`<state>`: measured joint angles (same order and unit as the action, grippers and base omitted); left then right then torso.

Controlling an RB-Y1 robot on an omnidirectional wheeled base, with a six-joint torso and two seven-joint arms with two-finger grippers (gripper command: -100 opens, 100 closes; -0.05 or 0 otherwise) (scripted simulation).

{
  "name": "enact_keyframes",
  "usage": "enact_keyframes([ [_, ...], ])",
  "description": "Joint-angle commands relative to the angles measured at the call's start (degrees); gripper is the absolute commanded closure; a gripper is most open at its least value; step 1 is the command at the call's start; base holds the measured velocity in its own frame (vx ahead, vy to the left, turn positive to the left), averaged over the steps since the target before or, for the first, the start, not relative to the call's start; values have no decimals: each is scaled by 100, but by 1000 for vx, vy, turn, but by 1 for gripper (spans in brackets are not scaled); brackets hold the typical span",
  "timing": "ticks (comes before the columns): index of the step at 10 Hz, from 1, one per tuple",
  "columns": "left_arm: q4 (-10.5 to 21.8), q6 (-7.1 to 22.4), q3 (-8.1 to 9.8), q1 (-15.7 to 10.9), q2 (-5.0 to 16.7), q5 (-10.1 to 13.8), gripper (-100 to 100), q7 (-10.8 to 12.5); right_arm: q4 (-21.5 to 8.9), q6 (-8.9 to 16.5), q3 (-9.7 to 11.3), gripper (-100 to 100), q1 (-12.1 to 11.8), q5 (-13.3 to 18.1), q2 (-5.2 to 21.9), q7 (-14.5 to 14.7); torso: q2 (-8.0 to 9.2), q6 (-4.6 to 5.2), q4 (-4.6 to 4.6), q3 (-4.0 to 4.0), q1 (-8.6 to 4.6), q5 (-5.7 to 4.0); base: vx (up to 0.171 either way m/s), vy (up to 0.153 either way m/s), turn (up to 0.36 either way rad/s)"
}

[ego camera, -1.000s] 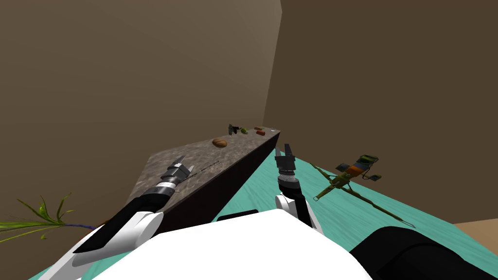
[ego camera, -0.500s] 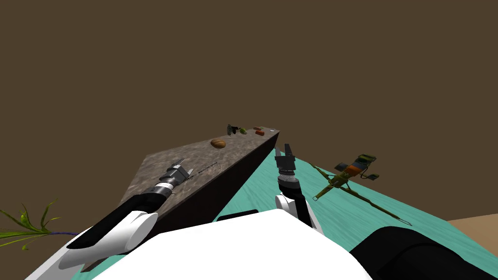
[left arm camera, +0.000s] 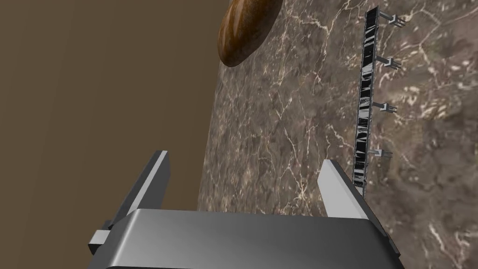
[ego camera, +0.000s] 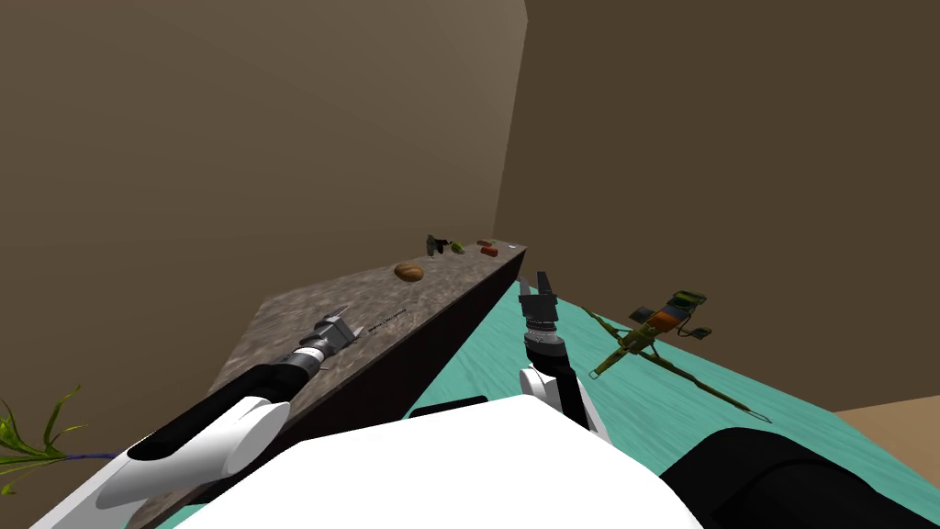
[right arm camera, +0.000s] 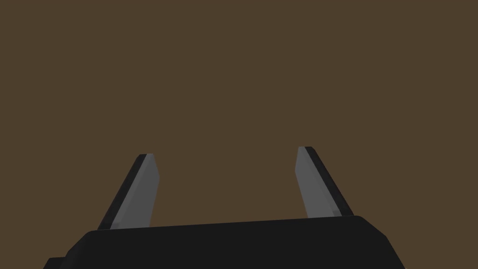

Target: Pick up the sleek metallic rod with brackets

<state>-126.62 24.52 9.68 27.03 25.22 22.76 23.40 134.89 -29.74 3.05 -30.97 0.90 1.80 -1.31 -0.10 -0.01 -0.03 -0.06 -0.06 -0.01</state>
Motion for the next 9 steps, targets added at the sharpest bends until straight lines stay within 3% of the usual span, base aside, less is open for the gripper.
enact_keyframes([
  [1, 13, 286, 57, 19, 126, 168, -100, 178, 0, 0, 0, 0, 0, 0, 0, 0, 0, 0, 0, 0, 0, 0, 35, -8, -33],
  [6, 94, 1004, 166, 15, 404, 481, -100, 492, 0, 0, 0, 0, 0, 0, 0, 0, -3, 1, 0, -2, 1, 0, 32, -12, -23],
  [9, 194, 1470, 274, 7, 713, 793, -100, 805, 0, 0, 0, 0, 0, 0, 0, 0, -1, 0, 0, -1, 1, 1, 34, -14, -27],
])
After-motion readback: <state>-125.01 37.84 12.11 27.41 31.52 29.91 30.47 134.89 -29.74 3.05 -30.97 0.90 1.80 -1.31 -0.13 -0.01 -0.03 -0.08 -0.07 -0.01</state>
